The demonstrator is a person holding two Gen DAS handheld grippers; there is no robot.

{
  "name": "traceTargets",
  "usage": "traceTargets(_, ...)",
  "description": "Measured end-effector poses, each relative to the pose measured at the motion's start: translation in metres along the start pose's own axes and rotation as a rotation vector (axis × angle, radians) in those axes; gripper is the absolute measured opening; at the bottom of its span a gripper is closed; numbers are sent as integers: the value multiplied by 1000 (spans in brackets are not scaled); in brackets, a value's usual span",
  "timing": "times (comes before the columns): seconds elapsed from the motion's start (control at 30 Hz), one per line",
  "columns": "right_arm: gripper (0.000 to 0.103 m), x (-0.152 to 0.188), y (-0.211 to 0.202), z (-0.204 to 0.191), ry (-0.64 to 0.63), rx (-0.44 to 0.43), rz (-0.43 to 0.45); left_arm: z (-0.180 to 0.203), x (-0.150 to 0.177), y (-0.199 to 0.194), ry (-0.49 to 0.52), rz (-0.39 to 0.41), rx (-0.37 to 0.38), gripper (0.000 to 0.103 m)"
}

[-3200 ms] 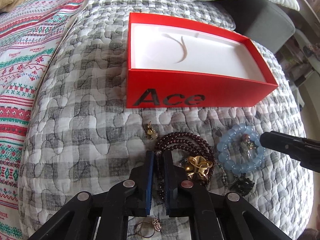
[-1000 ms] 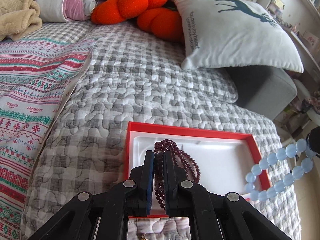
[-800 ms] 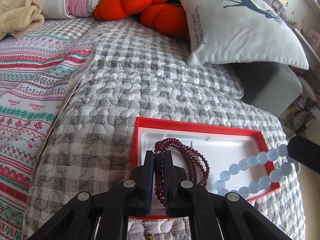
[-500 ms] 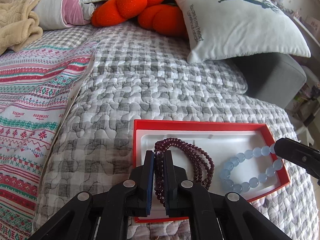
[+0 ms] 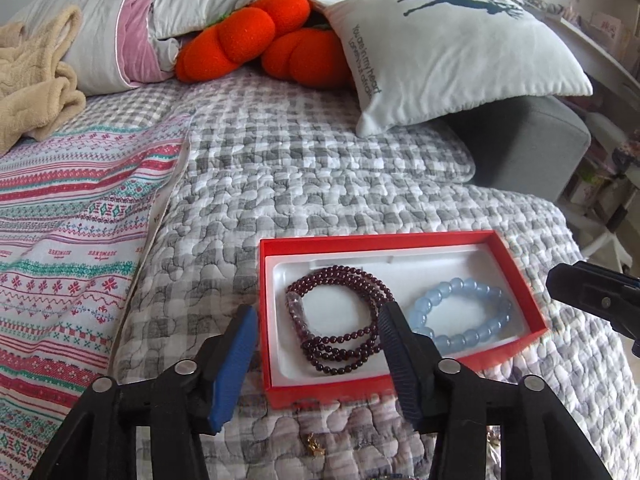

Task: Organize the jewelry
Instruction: 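Carry both bracelets into the red Ace box and open both tools, then grasp the large gold ring with the left tool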

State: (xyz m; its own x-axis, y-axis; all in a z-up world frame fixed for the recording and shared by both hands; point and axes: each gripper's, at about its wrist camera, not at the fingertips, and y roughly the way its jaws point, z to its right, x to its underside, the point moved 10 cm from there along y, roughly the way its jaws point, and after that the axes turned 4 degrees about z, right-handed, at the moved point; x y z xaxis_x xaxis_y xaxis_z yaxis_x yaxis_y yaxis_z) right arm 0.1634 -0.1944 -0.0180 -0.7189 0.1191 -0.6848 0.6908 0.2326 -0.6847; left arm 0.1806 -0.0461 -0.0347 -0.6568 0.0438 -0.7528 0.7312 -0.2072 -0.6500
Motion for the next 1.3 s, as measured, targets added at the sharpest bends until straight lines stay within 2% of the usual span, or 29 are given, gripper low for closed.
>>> traceTargets(0.07, 40, 5, -7, 1, -9, 9, -3, -1, 6, -8, 0, -1, -7, 68)
traceTargets(0.13, 50, 12, -13, 1, -20, 12, -7, -1, 13, -14, 14, -7, -18, 72)
traceTargets(0.2, 56, 18, -18, 1, -27, 17, -8, -1, 19, -20, 38, -13, -37, 77)
traceTargets(0.27, 56, 26, -21, 2, -36, 24, -20, -2, 26, -25, 55, -16, -51, 84)
traceTargets(0.43, 58, 50, -26, 10, -9, 53, -69, -11, 49, -31, 47, -64, -62, 92)
traceTargets(0.53, 64, 64, -25, 16, -6, 77, -105, -18, 63, -31, 32, -110, -52, 92)
traceTargets(0.67, 65, 84, -20, 21, -26, 120, -170, -29, 78, -34, 16, -133, -49, 92)
traceTargets(0.9, 65, 105, -18, 18, -63, 114, -212, -31, 100, -37, 107, -146, -41, 92)
traceTargets(1.13, 65, 113, -15, 16, -122, 144, -215, -13, 115, -33, 138, -178, 79, 92)
traceTargets(1.3, 65, 116, -12, 14, -133, 141, -226, 6, 112, -30, 168, -160, 137, 85)
